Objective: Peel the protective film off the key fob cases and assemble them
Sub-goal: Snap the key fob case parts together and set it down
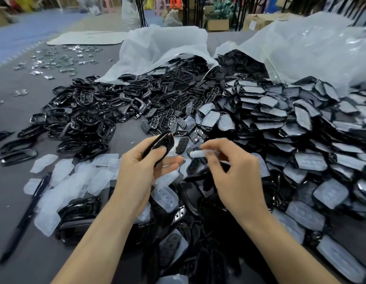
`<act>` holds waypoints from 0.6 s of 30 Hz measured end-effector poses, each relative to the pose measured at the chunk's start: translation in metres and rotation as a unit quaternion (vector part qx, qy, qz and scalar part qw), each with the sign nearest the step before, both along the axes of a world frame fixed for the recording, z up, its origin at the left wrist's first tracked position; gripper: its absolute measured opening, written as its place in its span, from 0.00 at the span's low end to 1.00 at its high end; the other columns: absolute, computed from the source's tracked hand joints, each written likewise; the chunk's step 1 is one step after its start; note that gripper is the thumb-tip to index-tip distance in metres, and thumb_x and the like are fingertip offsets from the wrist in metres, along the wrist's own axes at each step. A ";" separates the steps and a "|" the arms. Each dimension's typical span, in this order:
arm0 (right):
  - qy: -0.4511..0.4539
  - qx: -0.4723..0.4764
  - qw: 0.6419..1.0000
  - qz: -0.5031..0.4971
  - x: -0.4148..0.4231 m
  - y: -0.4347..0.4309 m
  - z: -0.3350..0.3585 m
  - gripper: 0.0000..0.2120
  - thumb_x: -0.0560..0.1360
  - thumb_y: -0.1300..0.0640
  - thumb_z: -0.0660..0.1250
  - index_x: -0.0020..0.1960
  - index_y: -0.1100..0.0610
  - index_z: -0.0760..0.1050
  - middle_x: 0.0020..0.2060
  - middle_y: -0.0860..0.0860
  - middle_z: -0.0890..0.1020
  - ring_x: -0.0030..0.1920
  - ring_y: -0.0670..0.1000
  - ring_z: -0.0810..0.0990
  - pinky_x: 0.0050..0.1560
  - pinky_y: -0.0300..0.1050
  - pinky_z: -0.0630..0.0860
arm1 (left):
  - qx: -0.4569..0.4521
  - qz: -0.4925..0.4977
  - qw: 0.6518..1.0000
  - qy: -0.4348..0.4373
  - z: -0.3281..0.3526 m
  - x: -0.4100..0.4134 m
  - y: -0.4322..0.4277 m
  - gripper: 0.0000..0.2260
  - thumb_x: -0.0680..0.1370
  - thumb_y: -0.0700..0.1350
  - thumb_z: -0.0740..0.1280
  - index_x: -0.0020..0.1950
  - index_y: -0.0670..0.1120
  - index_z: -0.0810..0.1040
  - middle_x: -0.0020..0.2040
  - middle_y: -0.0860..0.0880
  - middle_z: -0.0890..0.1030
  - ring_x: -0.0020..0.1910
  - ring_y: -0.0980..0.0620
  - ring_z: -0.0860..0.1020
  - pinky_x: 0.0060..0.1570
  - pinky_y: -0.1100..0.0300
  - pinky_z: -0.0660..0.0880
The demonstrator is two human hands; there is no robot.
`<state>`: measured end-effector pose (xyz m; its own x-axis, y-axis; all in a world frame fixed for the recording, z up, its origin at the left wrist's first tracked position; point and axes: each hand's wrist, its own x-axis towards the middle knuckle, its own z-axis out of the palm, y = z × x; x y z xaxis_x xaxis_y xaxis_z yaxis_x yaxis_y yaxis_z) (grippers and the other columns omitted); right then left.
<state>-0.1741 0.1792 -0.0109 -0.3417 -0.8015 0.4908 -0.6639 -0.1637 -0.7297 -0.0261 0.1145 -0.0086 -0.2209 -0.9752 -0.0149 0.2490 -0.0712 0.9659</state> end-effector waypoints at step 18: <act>-0.645 0.003 0.759 0.092 -0.017 -0.002 0.020 0.05 0.66 0.64 0.69 0.37 0.62 0.84 0.37 0.57 0.85 0.41 0.53 0.85 0.42 0.40 0.81 | 0.033 -0.068 0.997 0.022 -0.001 -0.001 0.003 0.10 0.80 0.30 0.55 0.51 0.43 0.70 0.49 0.42 0.85 0.43 0.37 0.84 0.35 0.56 0.80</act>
<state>-0.1908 0.1775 0.0095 -0.4162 -0.8951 -0.1598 0.6366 -0.1614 -0.7541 -0.0268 0.1178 -0.0096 -0.3537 -0.9331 -0.0649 0.2748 -0.1699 0.9464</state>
